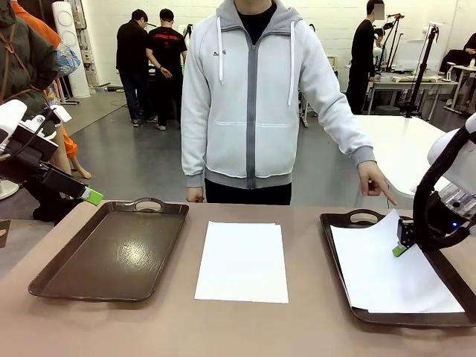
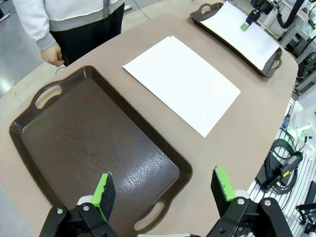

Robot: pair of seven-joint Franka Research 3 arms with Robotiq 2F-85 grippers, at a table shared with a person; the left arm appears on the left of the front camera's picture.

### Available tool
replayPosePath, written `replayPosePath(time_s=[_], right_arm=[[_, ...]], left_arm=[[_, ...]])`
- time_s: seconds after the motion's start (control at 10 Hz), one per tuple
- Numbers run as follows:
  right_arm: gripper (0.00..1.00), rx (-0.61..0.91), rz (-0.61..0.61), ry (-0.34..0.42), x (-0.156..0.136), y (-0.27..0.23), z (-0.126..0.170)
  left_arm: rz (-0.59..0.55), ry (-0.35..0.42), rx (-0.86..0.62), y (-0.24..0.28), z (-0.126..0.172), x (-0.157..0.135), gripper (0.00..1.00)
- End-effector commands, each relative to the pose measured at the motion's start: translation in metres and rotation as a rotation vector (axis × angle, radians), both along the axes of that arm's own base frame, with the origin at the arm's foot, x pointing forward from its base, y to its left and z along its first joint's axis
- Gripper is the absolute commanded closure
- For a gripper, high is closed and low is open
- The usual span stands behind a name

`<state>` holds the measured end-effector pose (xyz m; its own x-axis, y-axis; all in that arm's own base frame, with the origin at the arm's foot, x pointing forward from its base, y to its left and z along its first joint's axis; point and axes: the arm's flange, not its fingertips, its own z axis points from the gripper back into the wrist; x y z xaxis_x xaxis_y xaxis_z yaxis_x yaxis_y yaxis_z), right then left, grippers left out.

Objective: Sort the A4 documents.
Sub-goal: Place the A4 Paper in the designated Handle tray.

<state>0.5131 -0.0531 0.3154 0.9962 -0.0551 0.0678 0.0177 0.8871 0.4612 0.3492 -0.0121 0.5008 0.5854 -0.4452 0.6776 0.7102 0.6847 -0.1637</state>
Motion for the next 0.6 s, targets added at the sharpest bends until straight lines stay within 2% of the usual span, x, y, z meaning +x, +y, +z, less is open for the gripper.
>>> replayPosePath(time_s=[0.0,0.5], right_arm=[[0.99,0.009,0.014,-0.014,0.006,-0.008,-0.004],[0.99,-0.008,0.069,-0.045,0.013,-0.001,0.0]], left_arm=[[-0.018,-0.007,-0.012,0.002,-0.002,0.001,0.0],[-0.018,-0.007,-0.012,0.002,-0.002,0.001,0.0]])
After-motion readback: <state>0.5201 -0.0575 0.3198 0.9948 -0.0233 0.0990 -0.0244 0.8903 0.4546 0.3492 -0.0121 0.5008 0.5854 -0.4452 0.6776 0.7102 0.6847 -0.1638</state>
